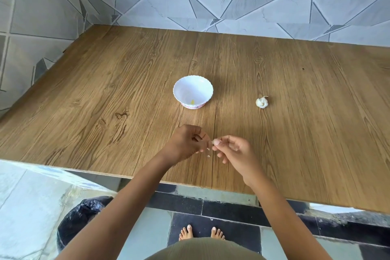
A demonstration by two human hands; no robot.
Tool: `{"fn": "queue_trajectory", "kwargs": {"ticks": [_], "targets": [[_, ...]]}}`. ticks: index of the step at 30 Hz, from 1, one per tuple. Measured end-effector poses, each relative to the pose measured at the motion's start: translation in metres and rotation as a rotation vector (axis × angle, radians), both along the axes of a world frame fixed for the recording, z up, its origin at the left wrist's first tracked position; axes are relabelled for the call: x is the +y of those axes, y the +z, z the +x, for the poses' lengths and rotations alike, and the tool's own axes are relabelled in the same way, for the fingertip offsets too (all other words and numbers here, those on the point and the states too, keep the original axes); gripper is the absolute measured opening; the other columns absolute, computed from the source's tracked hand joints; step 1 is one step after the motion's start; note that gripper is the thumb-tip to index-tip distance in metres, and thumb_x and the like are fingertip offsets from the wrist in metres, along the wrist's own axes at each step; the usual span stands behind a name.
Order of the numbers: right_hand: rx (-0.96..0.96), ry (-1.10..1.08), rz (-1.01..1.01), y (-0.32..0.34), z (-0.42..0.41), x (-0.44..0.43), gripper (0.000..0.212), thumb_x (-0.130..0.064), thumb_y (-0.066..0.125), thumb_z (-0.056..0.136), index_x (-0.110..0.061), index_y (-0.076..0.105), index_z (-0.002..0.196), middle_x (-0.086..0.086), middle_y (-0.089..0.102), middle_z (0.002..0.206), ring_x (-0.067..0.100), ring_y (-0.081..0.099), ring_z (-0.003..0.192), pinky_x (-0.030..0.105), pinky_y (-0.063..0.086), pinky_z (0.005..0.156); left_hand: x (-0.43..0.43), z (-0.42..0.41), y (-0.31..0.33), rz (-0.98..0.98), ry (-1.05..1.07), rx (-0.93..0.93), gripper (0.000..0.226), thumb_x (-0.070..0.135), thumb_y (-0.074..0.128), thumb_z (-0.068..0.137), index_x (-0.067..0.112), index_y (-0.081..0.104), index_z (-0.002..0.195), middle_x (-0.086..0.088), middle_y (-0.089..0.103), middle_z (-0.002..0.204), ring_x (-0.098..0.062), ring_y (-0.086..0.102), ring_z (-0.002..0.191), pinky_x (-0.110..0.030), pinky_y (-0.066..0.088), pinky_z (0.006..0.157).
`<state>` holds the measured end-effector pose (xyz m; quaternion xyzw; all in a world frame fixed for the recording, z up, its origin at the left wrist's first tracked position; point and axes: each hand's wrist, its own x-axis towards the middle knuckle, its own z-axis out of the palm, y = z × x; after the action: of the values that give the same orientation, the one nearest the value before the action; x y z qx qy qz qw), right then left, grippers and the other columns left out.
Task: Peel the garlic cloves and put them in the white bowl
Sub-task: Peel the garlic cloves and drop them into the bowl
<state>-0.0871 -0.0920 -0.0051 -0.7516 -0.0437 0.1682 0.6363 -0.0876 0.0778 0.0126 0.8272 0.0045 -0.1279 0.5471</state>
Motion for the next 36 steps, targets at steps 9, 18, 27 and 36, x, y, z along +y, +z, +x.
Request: {"fn": "queue_trajectory", "kwargs": {"ticks": [9,18,27,36], "targets": [[0.322,-0.025,0.249,0.007,0.004,-0.003,0.008,-0.003,0.064,0.085,-0.006,0.07,0.083,0.005,0.071,0.074,0.008,0.061,0.06,0.015,0.049,0.054,0.002,-0.002,-0.002,-0.091,-0.092,-0.074,0.004,0.0,0.063,0.087,0.004,0.064,0.086,-0.011,0.066,0.078,-0.01,0.059,0.066,-0.02,0.05,0.064],[0.113,-0.142,0.201,0.009,-0.003,0.004,0.012,-0.003,0.062,0.087,-0.012,0.069,0.082,-0.003,0.069,0.069,0.003,0.057,0.056,0.016,0.044,0.049,-0.006,-0.004,0.002,-0.504,0.126,0.29,0.016,0.001,0.053,0.093,0.007,0.064,0.082,-0.002,0.066,0.07,-0.008,0.062,0.061,-0.015,0.05,0.057],[0.077,-0.172,0.2,0.008,-0.004,0.001,0.009,-0.004,0.065,0.085,-0.011,0.069,0.084,-0.001,0.071,0.074,0.003,0.057,0.058,0.016,0.045,0.05,-0.004,-0.006,-0.008,0.304,0.034,-0.179,0.014,0.015,0.061,0.09,0.013,0.073,0.083,0.018,0.062,0.067,0.005,0.057,0.058,-0.009,0.043,0.06],[-0.036,-0.17,0.12,0.004,-0.004,0.004,0.011,-0.003,0.067,0.083,-0.013,0.069,0.084,-0.01,0.066,0.06,-0.002,0.057,0.055,0.014,0.044,0.051,-0.007,-0.008,0.001,-0.131,0.148,0.031,0.005,0.004,0.067,0.085,0.005,0.071,0.088,-0.008,0.071,0.076,-0.01,0.063,0.063,-0.018,0.051,0.06]]}}
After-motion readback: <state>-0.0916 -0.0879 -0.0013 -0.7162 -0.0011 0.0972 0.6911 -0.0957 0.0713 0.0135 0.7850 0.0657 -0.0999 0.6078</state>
